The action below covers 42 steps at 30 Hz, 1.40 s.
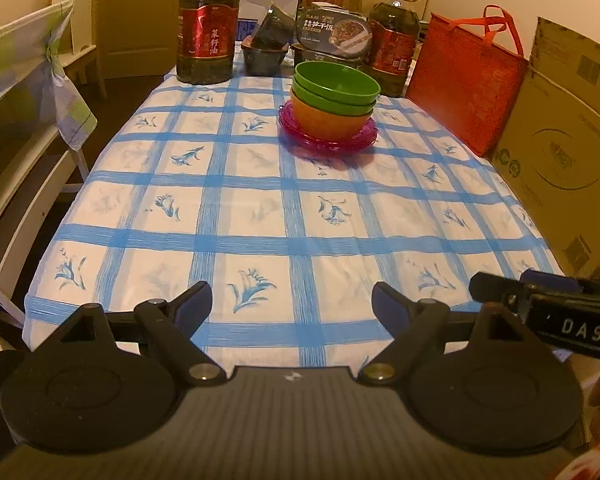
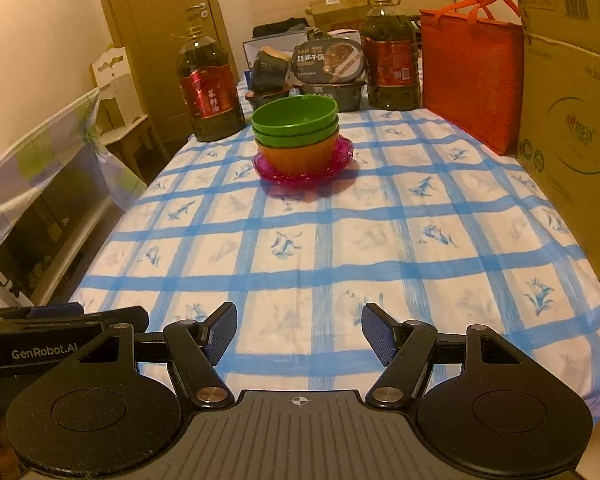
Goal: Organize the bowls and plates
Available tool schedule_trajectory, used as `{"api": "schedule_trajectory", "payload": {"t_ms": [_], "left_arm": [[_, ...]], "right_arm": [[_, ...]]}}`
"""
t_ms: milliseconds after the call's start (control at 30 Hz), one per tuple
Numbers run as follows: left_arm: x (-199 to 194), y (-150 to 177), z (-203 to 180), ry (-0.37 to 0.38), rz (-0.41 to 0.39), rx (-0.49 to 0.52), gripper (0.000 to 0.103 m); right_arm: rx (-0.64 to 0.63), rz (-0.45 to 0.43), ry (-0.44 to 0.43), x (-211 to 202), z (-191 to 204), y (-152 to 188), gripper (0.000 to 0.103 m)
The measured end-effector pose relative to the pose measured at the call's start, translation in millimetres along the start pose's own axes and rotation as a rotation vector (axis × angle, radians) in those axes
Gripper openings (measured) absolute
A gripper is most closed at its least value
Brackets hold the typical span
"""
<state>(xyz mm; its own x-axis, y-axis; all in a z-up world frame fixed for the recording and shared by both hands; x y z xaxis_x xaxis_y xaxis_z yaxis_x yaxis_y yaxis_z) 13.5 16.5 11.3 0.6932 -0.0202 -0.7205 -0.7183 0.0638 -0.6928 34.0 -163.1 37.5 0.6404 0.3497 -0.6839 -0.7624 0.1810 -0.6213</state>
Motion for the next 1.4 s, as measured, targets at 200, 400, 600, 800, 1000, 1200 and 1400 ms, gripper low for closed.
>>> {"api": "schedule_trajectory", "payload": {"t_ms": [200, 400, 600, 800, 1000, 1200, 1400], "left_arm": [[-2.8, 4.8, -0.9, -0.004, 0.006, 0.003, 0.087], [-2.9, 6.2, 0.3, 0.001, 0.007, -0.004, 0.087], [-3.2, 6.1, 0.8, 0.007, 0.006, -0.006, 0.087], [-3.4, 6.1, 0.7, 0.007, 0.006, -0.008, 0.087], [-3.2, 6.0, 1.2, 0.007, 0.007, -0.009, 0.088], [-3.2, 6.9, -1.4, 0.009, 0.008, -0.008, 0.088], [-3.5, 7.3, -1.8, 0.009, 0.006, -0.01, 0.088]], "right_arm": [[-0.012, 0.027, 0.0, 3.2, 3.1, 10.4, 0.069], [-0.015, 0.023, -0.002, 2.8, 5.2, 10.5, 0.069], [-0.012, 0.022, 0.002, 2.1, 5.8, 8.2, 0.069], [-0.012, 0.019, 0.001, 1.7, 6.2, 7.6, 0.069], [-0.01, 0.022, 0.002, 3.0, 6.2, 9.1, 0.069], [-0.009, 0.022, 0.003, 3.0, 6.1, 9.2, 0.069], [-0.009, 0.023, 0.003, 3.2, 5.7, 9.5, 0.069]]}}
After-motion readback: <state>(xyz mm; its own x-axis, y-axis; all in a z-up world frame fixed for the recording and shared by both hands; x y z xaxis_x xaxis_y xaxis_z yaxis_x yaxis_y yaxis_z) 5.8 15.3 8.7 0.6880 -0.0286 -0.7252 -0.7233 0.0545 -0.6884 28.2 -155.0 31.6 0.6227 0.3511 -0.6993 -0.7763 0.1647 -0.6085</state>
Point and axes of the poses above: each gripper's, at about its wrist camera, not at the fingertips, and x roughly the way its jaws point, z to its left, y to its underside, the point moved 3 cm from there along x, roughly the way its jaws point, and after that the axes turned 12 degrees about x, right-handed, at the moved point
